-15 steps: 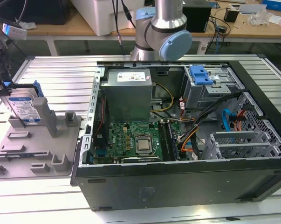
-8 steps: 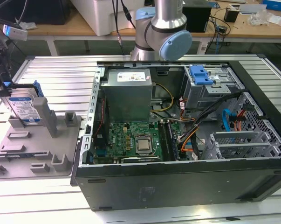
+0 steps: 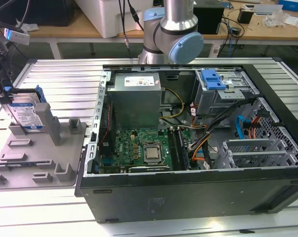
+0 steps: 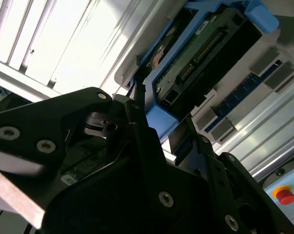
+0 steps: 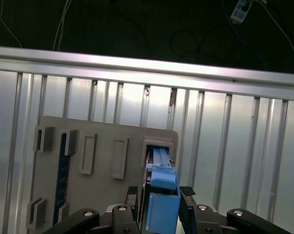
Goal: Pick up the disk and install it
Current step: 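Pick up the disk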
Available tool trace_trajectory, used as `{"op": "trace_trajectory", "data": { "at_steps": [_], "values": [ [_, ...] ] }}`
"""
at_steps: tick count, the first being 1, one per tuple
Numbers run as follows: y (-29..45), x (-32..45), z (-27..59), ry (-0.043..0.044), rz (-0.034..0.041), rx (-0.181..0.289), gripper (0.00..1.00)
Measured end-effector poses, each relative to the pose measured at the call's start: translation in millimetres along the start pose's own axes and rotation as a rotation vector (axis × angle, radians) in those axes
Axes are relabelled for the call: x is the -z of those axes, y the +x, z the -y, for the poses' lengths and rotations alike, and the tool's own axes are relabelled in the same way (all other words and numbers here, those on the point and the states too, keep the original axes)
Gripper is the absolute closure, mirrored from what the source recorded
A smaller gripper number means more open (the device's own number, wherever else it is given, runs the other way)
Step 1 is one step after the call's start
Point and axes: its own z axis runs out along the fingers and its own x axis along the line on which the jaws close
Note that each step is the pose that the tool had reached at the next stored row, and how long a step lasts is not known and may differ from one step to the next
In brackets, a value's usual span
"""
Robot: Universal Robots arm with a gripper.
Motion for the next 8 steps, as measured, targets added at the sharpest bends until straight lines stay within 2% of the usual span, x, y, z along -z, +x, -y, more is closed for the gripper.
{"op": "trace_trajectory", "data": {
  "at_steps": [8],
  "values": [
    [0.7,-1.6,-0.1,-0.0005,0.0001,-0.008,0.55]
  ]
}}
